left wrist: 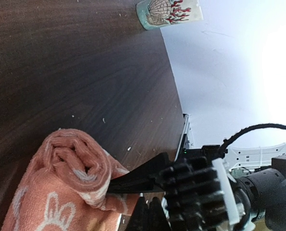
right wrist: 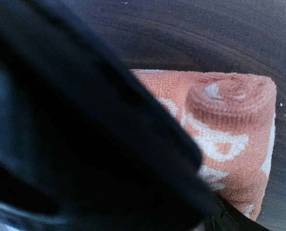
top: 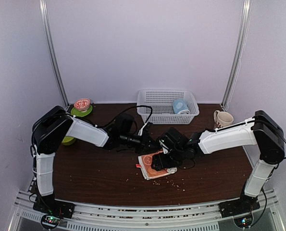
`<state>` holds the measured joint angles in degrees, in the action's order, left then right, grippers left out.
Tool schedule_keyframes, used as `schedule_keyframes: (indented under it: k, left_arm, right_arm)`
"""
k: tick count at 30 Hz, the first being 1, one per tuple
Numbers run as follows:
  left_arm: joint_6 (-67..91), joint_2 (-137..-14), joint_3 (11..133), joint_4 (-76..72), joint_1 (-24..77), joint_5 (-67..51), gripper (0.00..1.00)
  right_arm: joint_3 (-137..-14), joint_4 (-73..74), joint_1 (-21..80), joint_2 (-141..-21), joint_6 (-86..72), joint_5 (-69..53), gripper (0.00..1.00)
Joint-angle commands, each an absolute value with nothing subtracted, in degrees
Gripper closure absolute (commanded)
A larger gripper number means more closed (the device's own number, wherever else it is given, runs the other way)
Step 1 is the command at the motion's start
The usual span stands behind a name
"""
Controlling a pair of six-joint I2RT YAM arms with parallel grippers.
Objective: Roll the towels
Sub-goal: Roll the towel at the center of the board.
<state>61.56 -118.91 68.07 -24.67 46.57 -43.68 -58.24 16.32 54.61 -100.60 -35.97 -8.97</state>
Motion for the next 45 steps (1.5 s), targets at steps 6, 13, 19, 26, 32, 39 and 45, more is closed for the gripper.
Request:
schedule_keyframes:
  k: [6, 13, 19, 26, 32, 39, 45]
  left_arm:
    - [72.3, -127.0, 69.1, -43.4, 47.5, -48.8, 1.00]
    - [71.4, -129.1, 70.3, -35.9, 47.4, -46.2, 1.00]
    - [67.0, -130.6, 71.6, -25.9, 47.1, -43.0, 1.00]
    - [63.6, -131.9, 74.5, -16.6, 46.9, -39.9, 1.00]
    - [62.2, -132.2, 75.0, -13.3, 46.7, -38.9, 1.00]
    - [61.2, -131.4, 74.3, -12.3, 46.7, -37.8, 1.00]
    - [60.2, -130.7, 73.6, -11.6, 46.7, -37.4, 1.00]
  right_arm:
    - [-57.5, 18.4, 55.1, -102.4, -34.4, -10.0, 0.19]
    - [-57.9, 19.5, 55.0, -101.7, -33.7, -10.3, 0.18]
    - [-57.5, 19.9, 55.1, -99.3, -34.0, -12.0, 0.11]
    - [-58.7, 23.2, 54.9, -95.2, -33.1, -11.4, 0.07]
    - [-55.4, 23.2, 50.7, -87.8, -34.4, -11.9, 0.07]
    - [-45.7, 11.8, 43.4, -88.7, -38.5, -19.5, 0.19]
    - [-42.8, 2.3, 41.2, -92.7, -42.4, -23.9, 0.25]
